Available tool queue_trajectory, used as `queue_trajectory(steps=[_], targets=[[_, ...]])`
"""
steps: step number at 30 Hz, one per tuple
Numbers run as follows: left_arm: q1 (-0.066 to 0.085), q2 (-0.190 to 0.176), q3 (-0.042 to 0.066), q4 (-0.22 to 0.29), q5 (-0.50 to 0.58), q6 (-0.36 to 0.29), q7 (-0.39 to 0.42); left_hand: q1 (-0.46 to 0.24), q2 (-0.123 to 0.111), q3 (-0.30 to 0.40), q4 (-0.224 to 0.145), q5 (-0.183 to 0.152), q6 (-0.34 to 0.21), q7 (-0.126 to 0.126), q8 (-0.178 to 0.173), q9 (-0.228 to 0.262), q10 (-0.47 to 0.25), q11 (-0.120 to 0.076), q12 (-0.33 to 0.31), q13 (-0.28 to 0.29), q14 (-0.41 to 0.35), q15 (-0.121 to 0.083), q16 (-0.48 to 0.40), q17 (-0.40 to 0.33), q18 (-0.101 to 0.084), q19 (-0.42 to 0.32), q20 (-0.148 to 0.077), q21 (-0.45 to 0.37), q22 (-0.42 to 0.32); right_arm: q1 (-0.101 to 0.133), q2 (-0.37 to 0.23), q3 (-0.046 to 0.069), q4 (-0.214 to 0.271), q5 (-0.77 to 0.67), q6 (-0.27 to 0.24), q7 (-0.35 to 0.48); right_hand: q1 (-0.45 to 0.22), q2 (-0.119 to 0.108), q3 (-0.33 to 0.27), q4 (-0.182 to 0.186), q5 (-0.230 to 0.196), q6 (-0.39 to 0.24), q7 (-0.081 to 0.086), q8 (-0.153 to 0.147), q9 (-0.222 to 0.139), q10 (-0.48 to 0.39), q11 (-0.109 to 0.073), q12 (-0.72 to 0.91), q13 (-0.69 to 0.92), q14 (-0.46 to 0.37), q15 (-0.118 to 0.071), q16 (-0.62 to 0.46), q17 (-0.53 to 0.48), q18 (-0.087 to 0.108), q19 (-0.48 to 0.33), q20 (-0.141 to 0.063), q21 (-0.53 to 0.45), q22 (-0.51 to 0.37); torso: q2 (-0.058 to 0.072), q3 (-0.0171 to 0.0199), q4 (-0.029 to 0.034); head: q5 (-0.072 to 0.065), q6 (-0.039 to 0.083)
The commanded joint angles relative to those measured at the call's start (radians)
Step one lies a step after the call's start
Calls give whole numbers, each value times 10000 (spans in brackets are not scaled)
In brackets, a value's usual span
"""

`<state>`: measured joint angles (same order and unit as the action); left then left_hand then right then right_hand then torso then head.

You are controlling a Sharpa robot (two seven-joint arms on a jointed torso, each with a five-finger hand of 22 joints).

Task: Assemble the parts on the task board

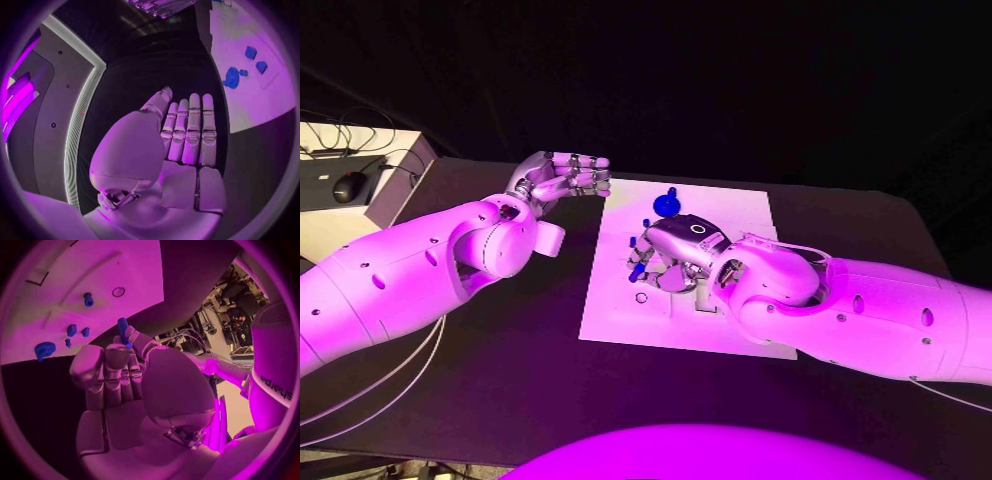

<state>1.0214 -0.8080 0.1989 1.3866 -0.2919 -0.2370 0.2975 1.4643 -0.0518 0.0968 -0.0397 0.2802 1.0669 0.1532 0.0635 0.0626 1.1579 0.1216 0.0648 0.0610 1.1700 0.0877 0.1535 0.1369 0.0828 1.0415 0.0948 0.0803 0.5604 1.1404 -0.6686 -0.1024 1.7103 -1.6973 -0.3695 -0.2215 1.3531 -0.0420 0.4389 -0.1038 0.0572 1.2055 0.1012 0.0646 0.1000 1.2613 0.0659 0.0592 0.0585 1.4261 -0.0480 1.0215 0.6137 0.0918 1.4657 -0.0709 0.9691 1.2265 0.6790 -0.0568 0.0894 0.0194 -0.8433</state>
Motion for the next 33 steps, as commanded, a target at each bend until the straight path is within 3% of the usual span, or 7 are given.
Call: queue_trajectory(steps=[1, 6, 9, 13, 22, 26, 33], targets=[[-1, 14, 8, 33, -6, 160, 54, -65, 10, 12, 25, 18, 37, 45, 6, 0, -26, -4, -24, -14, -57, 24, -29, 0, -46, -25, 36, -21, -1, -55, 127, -23, -50, -506, 335, -81, 139, 270, 55, -25, 29, 38, 40, 20, 4, 263, -215, 29, 41, 6, 16, -55, -16, 206, 631, 18, -54, 12, 8, 0, 13, 47, -32], [-1, -10, 8, 61, -6, 153, 54, -65, 10, 12, 25, 18, 37, 45, 6, 0, -26, -4, -24, -14, -57, 24, -29, 0, -46, -25, 36, -21, -1, -119, 232, -50, -201, -645, 541, -141, 139, 270, 55, -25, 29, 38, 40, 20, 4, 263, -215, 29, 41, 6, 16, -55, -16, 206, 631, 18, -54, 12, 26, -17, 14, 78, -71], [-1, -18, 8, 70, -6, 147, 54, -65, 10, 12, 25, 18, 37, 45, 6, 0, -26, -4, -24, -14, -57, 24, -29, 0, -46, -25, 36, -21, -1, -158, 275, -66, -296, -695, 701, -155, 112, 272, 32, -46, 38, 38, 43, 21, 3, 252, -212, 27, 41, 4, 19, -59, -28, 211, 627, 24, -80, 20, 12, -14, 15, 107, -116], [-1, -32, 8, 70, -6, 141, 51, -67, 2, 17, 35, 17, 40, 45, 5, -1, -28, -3, -24, -14, -62, 26, -26, 0, -49, -31, 36, -20, 7, -185, 280, -77, -319, -737, 871, -184, 114, 308, -25, -84, 43, 35, 43, 23, 1, 246, -211, 27, 40, 6, 19, -58, -44, 209, 634, 24, -105, 48, 0, 17, 7, 142, -189], [0, -79, 8, 92, -17, 122, 51, -67, 2, 17, 35, 17, 40, 45, 5, -1, -28, -3, -24, -14, -62, 26, -26, 0, -49, -31, 36, -20, 7, -210, 267, -102, -313, -849, 1128, -251, 114, 319, -44, -108, 49, 37, 43, 21, 0, 251, -213, 28, 41, 9, 18, -49, -48, 207, 638, 24, -96, 79, -2, 4, -14, 156, -280], [0, -87, 8, 103, -21, 125, 50, -67, 2, 17, 35, 17, 40, 45, 5, -1, -28, -3, -24, -14, -62, 26, -26, 0, -49, -31, 36, -20, 7, -213, 230, -110, -297, -891, 1158, -279, 114, 319, -44, -108, 49, 37, 43, 21, 0, 251, -213, 28, 41, 9, 18, -49, -48, 207, 638, 24, -96, 79, -1, 6, 13, 153, -294], [0, -125, 8, 103, -23, 119, 46, -67, 2, 17, 35, 17, 40, 45, 5, -1, -28, -3, -24, -14, -62, 26, -26, 0, -49, -31, 36, -20, 7, -238, 133, -116, -245, -936, 1237, -268, 104, 325, -47, -124, 52, 47, 43, 23, 0, 266, -216, 29, 41, 8, 18, -36, -47, 208, 638, 24, -89, 109, 4, 7, -10, 252, -294]])
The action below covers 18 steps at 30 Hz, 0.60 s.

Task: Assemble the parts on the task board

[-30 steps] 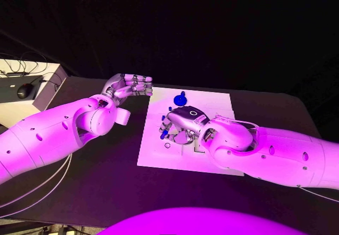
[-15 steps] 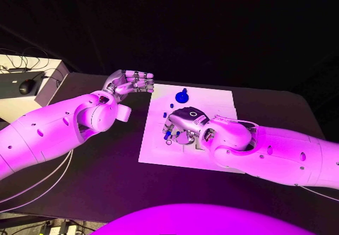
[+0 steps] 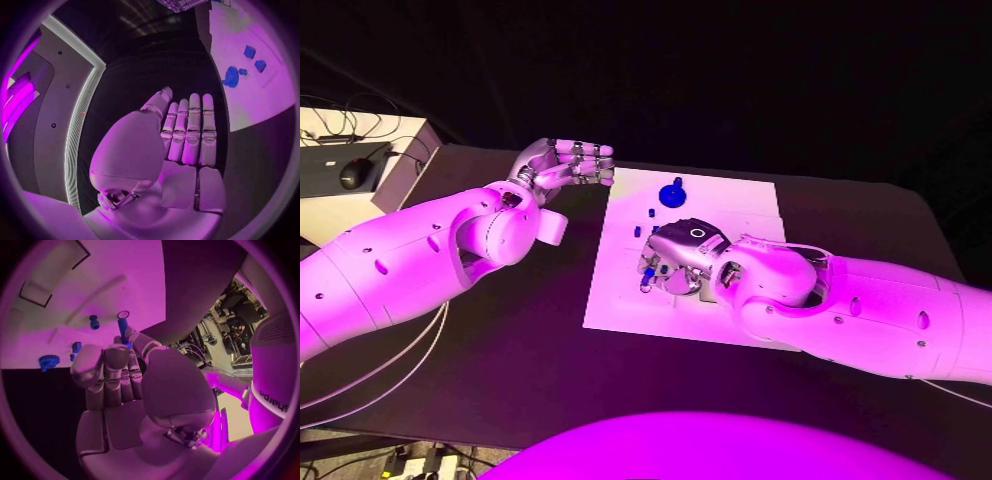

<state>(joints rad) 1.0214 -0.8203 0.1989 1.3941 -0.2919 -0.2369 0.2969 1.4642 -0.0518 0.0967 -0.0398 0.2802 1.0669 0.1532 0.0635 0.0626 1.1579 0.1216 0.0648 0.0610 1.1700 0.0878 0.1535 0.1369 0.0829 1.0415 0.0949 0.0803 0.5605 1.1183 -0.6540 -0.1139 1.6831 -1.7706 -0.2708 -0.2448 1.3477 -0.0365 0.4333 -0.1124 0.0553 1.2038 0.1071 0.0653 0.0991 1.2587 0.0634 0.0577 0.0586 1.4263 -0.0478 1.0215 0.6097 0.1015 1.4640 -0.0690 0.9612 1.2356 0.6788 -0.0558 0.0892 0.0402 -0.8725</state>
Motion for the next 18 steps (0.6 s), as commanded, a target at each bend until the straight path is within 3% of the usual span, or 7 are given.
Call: queue_trajectory(steps=[1, 18], targets=[[0, -6, 8, 28, -23, 116, 51, -67, 2, 17, 35, 16, 40, 45, 5, -1, -28, -3, -24, -14, -62, 25, -26, 0, -50, -31, 36, -20, 6, -24, -14, -2, 31, -204, 252, -24, 158, 271, 9, -37, 71, 64, -15, 17, 9, 292, -190, 45, 41, 6, 16, -36, -7, 111, 655, 6, -10, 17, 6, -4, -11, 40, -1], [0, -31, 8, 39, -35, 94, 42, -64, 0, 25, 44, 16, 40, 45, 5, -1, -30, 0, -24, -14, -66, 27, -23, 0, -52, -37, 36, -20, 14, -152, 81, -6, -118, -208, 196, 27, 151, 279, 6, -49, 71, 65, -12, 14, 9, 296, -191, 44, 40, 3, 15, -25, -9, 110, 657, 5, -13, 38, 5, -11, -1, 6, -1]])
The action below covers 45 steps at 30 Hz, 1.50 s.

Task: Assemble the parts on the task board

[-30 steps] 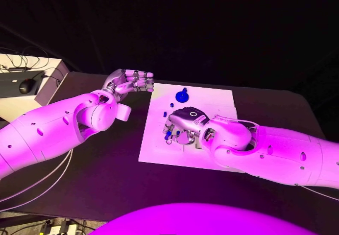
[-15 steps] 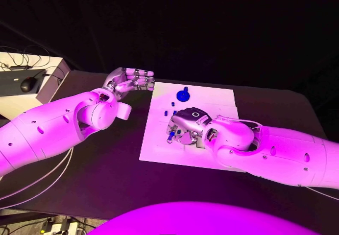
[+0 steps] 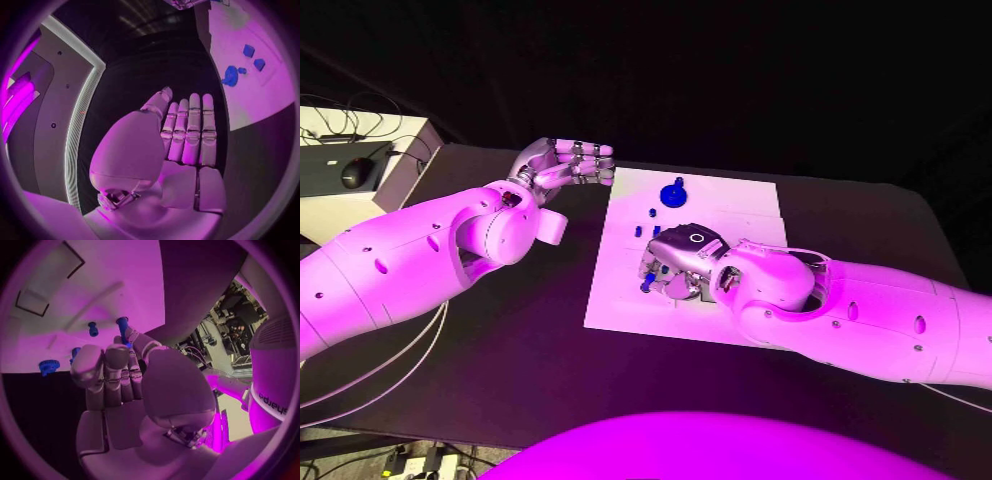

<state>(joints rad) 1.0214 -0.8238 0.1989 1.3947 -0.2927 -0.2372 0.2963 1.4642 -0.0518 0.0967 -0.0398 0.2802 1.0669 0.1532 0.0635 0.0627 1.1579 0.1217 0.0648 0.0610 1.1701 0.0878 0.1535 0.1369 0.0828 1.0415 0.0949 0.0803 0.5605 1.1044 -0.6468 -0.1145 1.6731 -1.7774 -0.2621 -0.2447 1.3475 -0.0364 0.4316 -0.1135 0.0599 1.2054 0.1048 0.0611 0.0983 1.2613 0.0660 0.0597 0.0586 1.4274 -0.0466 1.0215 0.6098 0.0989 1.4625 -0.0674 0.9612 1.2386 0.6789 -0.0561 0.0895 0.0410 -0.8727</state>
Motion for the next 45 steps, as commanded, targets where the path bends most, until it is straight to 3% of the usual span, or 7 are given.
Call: queue_trajectory(steps=[1, 16, 18, 24, 32, 42, 45], targets=[[0, 3, 8, 33, -28, 96, 47, -64, 0, 25, 44, 16, 40, 44, 5, -1, -30, 0, -24, -14, -67, 28, -23, -1, -52, -37, 36, -20, 14, -17, 12, 1, -26, -140, 112, 26, 153, 278, 23, -38, 25, 49, 11, 55, 18, 270, -218, 23, 40, -9, 3, -25, -10, 136, 672, -10, -13, 8, 5, -6, -6, 0, 1], [0, -6, 8, 32, -30, 86, 42, -64, 0, 25, 44, 16, 40, 44, 5, -1, -30, 0, -24, -14, -67, 28, -23, -1, -52, -37, 36, -20, 14, -74, 142, -23, -275, -133, 189, 45, 123, 236, -35, -30, 77, -30, 51, 44, -7, 190, -187, 23, 40, -32, 22, -65, -40, 158, 658, 5, -184, -56, -3, 0, -2, -3, 1], [1, -7, 8, 36, -30, 84, 42, -64, 0, 25, 44, 16, 40, 44, 5, -1, -30, 0, -24, -14, -67, 28, -23, -1, -52, -37, 36, -20, 14, -91, 179, -31, -327, -107, 121, 106, -156, -58, -464, 119, 812, -228, 36, 26, -86, 165, -181, 25, 41, -34, 34, -94, -55, 164, 658, 19, -256, -90, -1, 0, 1, -11, 1], [2, -18, 8, 47, -30, 61, 36, -64, 0, 25, 44, 16, 40, 44, 5, -1, -30, 0, -24, -14, -67, 28, -23, -1, -52, -37, 36, -20, 14, -131, 238, -54, -443, 45, -157, 334, -439, -629, -1814, 706, 829, -897, 8, 6, -301, -482, -6, 24, 22, -27, 149, -182, -106, 207, 650, 102, -550, -247, 0, 5, -7, -21, 1], [2, -21, 8, 43, -31, 60, 25, -57, 2, 39, 55, 19, 48, 47, 6, -1, -21, -4, -22, -13, -64, 25, -16, 0, -52, -37, 33, -19, 21, -176, 60, -62, -320, 322, -980, 568, -22, -878, -3502, 1112, 1281, -1813, -41, 17, -307, -1749, 292, 101, 25, -31, 340, -201, -117, 451, 648, 293, -842, -456, -21, -4, 10, -68, 1], [0, -2, 8, 1, -28, 108, 51, -102, -5, 25, 87, 17, 89, 3, 8, -1, -10, -17, -23, -14, -63, 22, -12, 2, -58, -42, 39, -23, 19, -170, -813, -7, 352, 799, -2175, 785, 833, -1646, -4075, 2757, 1613, -2601, -228, 23, -290, -2750, 526, 312, 10, -105, 509, -38, -201, 652, 642, 486, -926, -658, -31, 16, -40, -89, 1], [-1, 17, 8, -27, -27, 112, 55, -102, -5, 25, 87, 17, 89, 3, 8, -1, -10, -17, -23, -14, -63, 22, -12, 2, -58, -42, 39, -23, 19, -93, -1232, 65, 602, 1364, -2632, 924, 827, -1626, -4064, 2746, 1635, -2603, -170, 15, -291, -2656, 495, 356, 7, -102, 494, -29, -211, 651, 643, 477, -921, -672, -38, 21, -61, -121, 24]])
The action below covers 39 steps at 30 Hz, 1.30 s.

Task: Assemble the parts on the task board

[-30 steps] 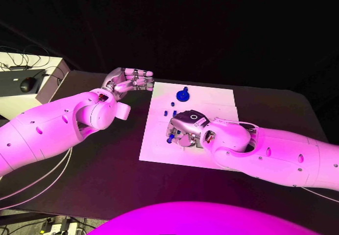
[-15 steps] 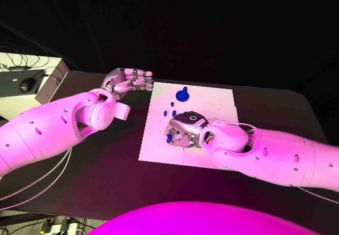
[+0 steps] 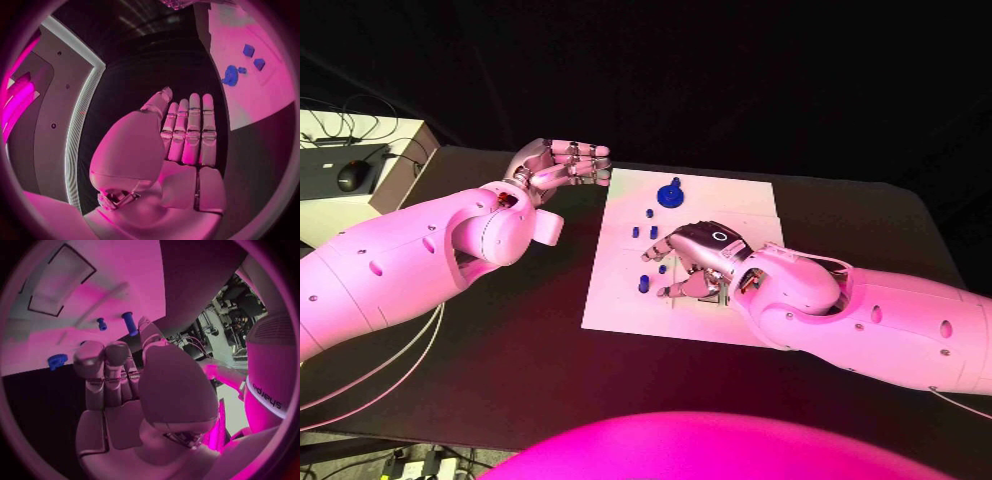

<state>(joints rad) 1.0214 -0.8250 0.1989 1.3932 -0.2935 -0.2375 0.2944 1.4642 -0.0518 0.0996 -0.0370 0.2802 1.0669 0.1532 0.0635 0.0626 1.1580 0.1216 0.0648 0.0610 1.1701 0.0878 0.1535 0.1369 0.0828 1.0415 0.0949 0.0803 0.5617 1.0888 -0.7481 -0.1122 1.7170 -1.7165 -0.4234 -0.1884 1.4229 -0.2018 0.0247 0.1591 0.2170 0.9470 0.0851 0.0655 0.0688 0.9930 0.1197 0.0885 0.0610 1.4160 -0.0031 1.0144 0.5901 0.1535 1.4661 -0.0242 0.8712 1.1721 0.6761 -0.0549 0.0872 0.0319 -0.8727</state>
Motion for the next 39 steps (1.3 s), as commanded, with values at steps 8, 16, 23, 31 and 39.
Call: queue_trajectory(steps=[8, 16, 23, 31, 39], targets=[[-68, 68, 7, -76, -3, 145, 91, -94, -11, -11, 71, 18, 78, 19, 4, -1, -20, -10, -23, -13, -69, 26, -11, 3, -57, -37, 42, -32, -7, 585, -1576, 148, 241, 4708, -1112, 905, 5, 1086, 392, -951, 238, 1227, 575, 185, 94, 2784, -721, 975, 179, 78, -370, 39, -61, -90, 615, -281, 245, 86, -108, 27, -156, -282, 171], [-234, 31, 7, -100, 24, 165, 97, -107, -7, -18, 97, 20, 78, 16, 6, 0, -19, -11, -21, -13, -69, 26, -6, 5, -56, -29, 44, -36, -22, 817, -2854, 164, 151, 5821, 317, -62, -1950, 1696, -994, -993, 1030, 1487, 62, 1019, 1220, 1155, -1265, 8020, 7491, 159, -756, 525, 299, -569, 686, -767, 1671, 890, -201, 95, -315, -693, 254], [-310, 4, 7, -102, 29, 168, 86, -107, -7, -18, 97, 20, 78, 16, 6, 0, -19, -11, -21, -13, -69, 26, -6, 5, -56, -29, 44, -36, -22, 844, -3519, 133, 336, 5133, 1536, -1644, -2762, 2115, -1934, -66, 1434, 1753, -204, 1141, 2697, 2283, -1385, 9728, 10497, 129, -817, 1865, 2180, -682, 720, -810, 2576, 1490, -214, 140, -357, -848, 249], [-353, -14, 7, -81, 32, 167, 88, -107, -7, -18, 97, 20, 78, 16, 6, 0, -19, -11, -21, -13, -69, 26, -6, 5, -56, -29, 44, -36, -22, 793, -3614, 32, 618, 4727, 2558, -3113, -3239, 2176, -2357, 555, 1595, 1819, -499, 1381, 5496, 3011, -1590, 9794, 11927, 221, -956, 2073, 3011, -786, 746, -938, 2897, 1803, -207, 140, -377, -908, 236], [-364, -36, 7, -25, 32, 164, 89, -96, -5, -15, 119, 25, 78, 14, 6, 0, -20, -13, -22, -13, -75, 25, -3, 8, -54, -20, 46, -43, -50, 634, -3289, -31, 538, 4583, 2920, -3587, -3449, 2331, -2407, 234, 1794, 1792, -544, 1186, 6744, 3081, -1611, 9587, 12197, 238, -980, 2029, 3144, -797, 755, -963, 2800, 1813, -211, 102, -337, -1021, 162]])
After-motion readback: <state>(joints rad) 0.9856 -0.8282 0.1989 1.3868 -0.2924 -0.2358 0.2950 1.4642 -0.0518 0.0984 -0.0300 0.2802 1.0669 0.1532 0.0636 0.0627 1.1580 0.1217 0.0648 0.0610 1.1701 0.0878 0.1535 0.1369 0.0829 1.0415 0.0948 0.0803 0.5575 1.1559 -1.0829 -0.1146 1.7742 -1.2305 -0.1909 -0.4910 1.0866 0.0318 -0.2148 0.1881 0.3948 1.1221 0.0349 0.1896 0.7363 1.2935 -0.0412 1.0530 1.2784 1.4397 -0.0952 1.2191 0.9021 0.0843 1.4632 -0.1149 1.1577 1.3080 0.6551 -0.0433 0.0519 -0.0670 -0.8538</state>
